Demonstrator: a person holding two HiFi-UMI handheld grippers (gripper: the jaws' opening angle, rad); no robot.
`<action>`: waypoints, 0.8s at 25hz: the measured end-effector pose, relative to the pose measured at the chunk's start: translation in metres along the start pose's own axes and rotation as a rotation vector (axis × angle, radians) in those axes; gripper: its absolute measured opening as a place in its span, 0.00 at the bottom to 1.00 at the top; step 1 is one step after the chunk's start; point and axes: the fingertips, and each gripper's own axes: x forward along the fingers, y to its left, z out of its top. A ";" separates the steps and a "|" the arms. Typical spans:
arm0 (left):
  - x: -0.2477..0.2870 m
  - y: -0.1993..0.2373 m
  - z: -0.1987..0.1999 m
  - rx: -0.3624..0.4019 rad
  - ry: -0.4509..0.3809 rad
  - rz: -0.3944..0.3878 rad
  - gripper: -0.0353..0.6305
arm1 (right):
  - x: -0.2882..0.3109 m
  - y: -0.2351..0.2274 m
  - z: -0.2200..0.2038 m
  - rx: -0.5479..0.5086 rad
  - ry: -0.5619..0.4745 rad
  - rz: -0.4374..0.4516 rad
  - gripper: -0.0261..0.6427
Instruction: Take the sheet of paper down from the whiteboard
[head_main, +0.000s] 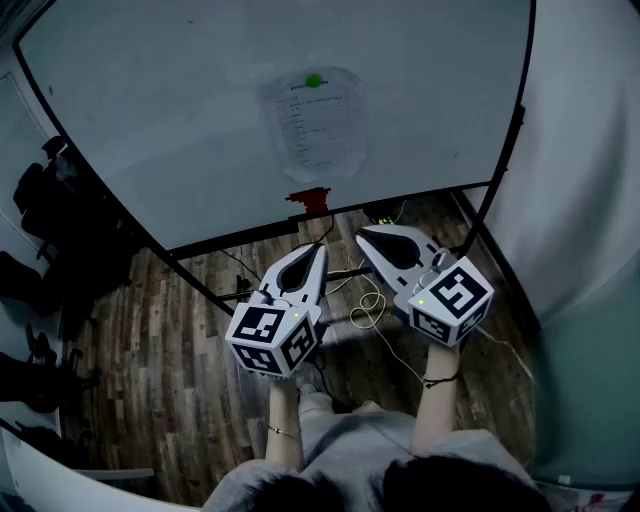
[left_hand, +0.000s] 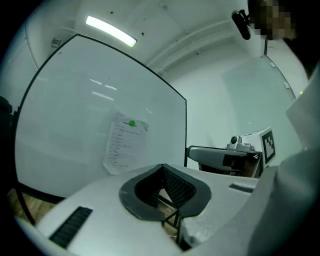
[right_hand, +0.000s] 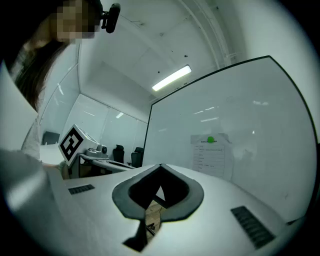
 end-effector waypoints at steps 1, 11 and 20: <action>0.000 -0.001 0.000 0.001 0.000 0.001 0.06 | -0.001 -0.001 0.000 0.001 0.000 0.001 0.04; 0.004 0.003 -0.005 -0.011 0.018 0.040 0.06 | -0.007 -0.009 -0.006 0.004 0.025 -0.002 0.04; 0.006 0.007 -0.020 -0.004 0.033 0.085 0.06 | -0.021 -0.022 -0.016 0.030 0.030 -0.043 0.04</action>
